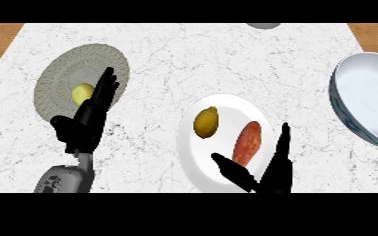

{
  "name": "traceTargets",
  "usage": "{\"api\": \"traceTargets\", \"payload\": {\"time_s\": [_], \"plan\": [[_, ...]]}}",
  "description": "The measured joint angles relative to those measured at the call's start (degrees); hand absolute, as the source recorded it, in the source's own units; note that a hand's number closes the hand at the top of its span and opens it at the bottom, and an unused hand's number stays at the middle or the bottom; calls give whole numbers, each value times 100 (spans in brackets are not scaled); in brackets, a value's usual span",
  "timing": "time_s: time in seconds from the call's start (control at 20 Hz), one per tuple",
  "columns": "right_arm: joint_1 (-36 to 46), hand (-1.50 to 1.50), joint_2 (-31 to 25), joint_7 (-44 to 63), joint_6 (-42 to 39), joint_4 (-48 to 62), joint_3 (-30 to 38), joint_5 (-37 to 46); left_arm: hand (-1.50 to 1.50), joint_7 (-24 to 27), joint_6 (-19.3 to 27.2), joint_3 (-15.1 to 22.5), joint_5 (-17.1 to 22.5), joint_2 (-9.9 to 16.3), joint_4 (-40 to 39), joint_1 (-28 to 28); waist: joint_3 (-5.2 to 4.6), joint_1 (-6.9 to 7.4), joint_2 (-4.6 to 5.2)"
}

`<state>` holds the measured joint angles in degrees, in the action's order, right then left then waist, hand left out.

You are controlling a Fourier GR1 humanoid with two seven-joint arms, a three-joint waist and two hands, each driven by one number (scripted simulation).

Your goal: Pick the sweet potato from the plate and place it in the bowl

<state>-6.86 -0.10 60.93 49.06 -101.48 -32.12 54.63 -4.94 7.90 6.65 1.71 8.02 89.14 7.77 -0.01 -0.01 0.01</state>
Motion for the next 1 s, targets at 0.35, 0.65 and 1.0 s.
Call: {"api": "traceTargets", "payload": {"time_s": [0.35,0.65,1.0], "plan": [[268,-150,3,117,-51,705,175,-113,0,-7,43,47,-136,-167,-74,49,1,8,1],[536,150,-45,-158,41,1123,53,-567,0,45,-74,-31,-175,-166,-75,2,-21,7,-21],[818,150,-111,-360,-281,1362,-88,-621,0,-58,-188,-170,-142,-142,-61,126,-36,-6,-37]]}}
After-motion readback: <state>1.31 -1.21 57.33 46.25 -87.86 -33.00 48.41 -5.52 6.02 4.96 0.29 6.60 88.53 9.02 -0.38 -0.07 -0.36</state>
